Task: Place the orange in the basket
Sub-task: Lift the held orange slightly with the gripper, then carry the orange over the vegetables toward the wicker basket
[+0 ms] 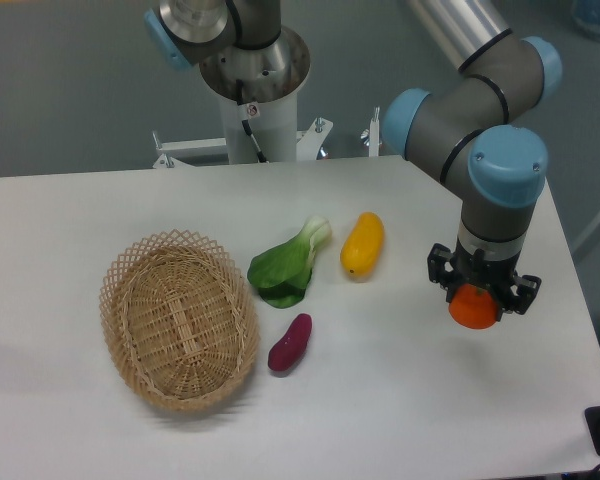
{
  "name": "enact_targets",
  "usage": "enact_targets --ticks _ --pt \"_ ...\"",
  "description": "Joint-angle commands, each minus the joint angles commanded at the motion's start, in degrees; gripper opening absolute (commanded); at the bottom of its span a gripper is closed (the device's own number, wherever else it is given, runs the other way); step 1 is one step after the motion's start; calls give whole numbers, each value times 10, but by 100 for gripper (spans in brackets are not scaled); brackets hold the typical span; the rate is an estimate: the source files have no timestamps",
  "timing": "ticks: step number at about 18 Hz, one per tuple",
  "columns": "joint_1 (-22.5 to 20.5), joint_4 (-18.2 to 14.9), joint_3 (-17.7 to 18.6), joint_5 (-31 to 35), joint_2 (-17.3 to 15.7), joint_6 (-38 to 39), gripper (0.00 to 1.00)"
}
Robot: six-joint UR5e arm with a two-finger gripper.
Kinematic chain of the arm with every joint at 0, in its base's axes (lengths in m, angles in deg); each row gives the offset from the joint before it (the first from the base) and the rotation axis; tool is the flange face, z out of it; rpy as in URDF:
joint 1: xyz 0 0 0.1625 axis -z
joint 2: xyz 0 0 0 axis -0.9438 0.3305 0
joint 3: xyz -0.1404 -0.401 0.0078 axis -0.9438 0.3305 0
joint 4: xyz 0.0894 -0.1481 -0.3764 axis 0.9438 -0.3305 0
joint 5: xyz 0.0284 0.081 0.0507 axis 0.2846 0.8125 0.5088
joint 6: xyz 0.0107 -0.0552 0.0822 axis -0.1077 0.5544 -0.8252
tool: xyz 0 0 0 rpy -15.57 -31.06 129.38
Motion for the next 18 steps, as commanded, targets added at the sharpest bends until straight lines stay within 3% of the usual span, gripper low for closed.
enact_targets --ticks 12,18 --pt "26 0 9 11 2 29 66" --pt "54 4 39 4 -18 45 65"
